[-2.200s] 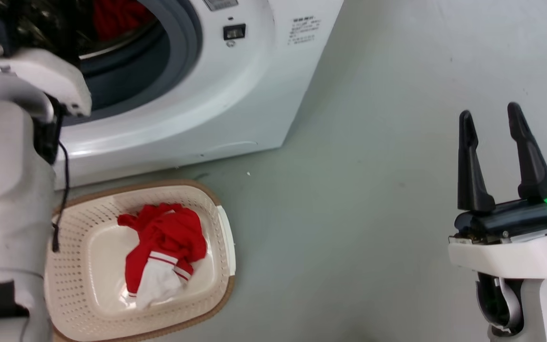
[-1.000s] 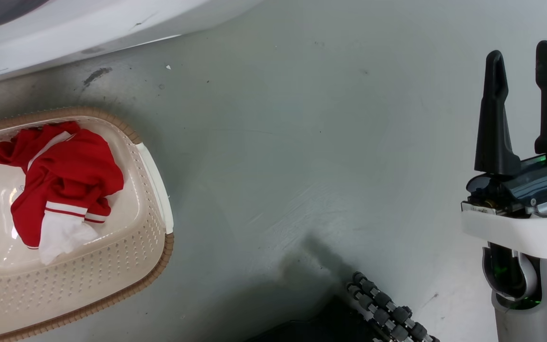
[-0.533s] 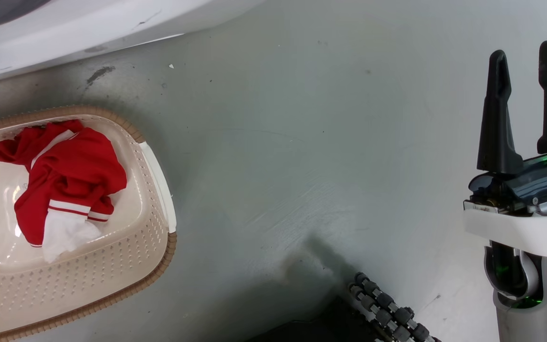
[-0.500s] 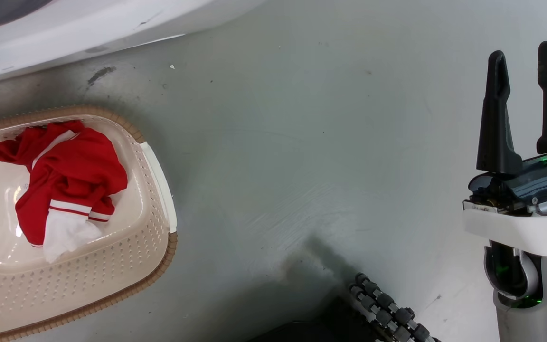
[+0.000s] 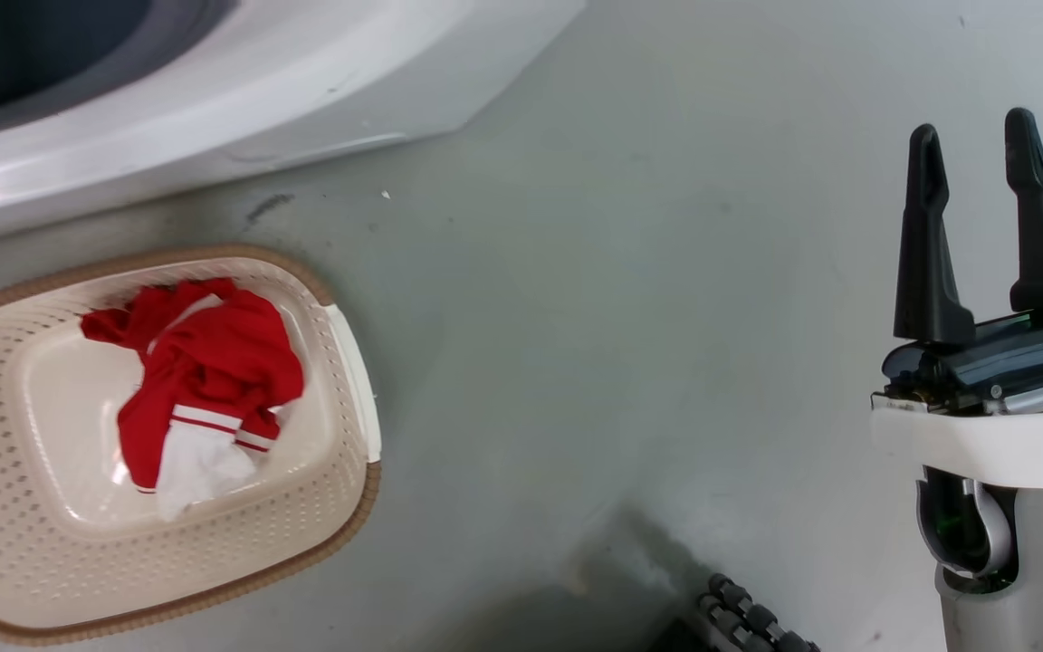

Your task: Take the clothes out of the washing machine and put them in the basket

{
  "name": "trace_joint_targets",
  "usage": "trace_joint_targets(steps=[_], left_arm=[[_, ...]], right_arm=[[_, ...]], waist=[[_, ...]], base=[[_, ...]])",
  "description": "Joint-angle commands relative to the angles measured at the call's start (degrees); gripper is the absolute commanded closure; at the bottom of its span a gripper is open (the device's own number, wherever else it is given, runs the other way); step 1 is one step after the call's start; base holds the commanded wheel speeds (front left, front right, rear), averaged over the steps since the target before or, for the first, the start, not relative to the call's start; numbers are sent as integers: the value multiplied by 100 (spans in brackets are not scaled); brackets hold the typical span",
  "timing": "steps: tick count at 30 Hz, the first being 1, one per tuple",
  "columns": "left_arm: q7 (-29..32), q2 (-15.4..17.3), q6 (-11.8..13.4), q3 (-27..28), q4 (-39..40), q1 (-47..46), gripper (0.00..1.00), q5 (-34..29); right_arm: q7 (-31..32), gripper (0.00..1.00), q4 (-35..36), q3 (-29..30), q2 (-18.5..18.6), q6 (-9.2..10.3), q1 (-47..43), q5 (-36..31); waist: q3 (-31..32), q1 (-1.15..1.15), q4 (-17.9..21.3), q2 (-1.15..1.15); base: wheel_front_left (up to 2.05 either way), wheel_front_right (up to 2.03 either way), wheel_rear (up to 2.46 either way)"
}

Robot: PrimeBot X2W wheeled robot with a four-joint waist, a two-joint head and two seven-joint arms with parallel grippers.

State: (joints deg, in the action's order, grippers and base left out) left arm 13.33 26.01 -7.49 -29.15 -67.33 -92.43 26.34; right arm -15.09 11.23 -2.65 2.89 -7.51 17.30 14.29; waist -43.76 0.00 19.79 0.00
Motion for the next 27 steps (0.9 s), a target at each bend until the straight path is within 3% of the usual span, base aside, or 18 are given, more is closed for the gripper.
trace_joint_targets(steps=[1, 16, 27], left_arm=[[-87, -30, 12, -38, 54, 165, 100, 48], [-1777, 125, 12, -588, 1009, 2916, 100, 1322], [-2580, -182, 49, -1027, 1322, 4517, 100, 1377]], right_arm=[[-12, 0, -28, 4, -4, 4, -70, -62], [-12, 0, -333, 44, -1, 4, -712, -451], [-11, 0, -486, 45, -1, 4, -1326, -742]], waist=[[229, 0, -158, 0], [1859, 0, -672, 0], [2871, 0, -1139, 0]], base=[[0, 0, 0], [0, 0, 0], [0, 0, 0]])
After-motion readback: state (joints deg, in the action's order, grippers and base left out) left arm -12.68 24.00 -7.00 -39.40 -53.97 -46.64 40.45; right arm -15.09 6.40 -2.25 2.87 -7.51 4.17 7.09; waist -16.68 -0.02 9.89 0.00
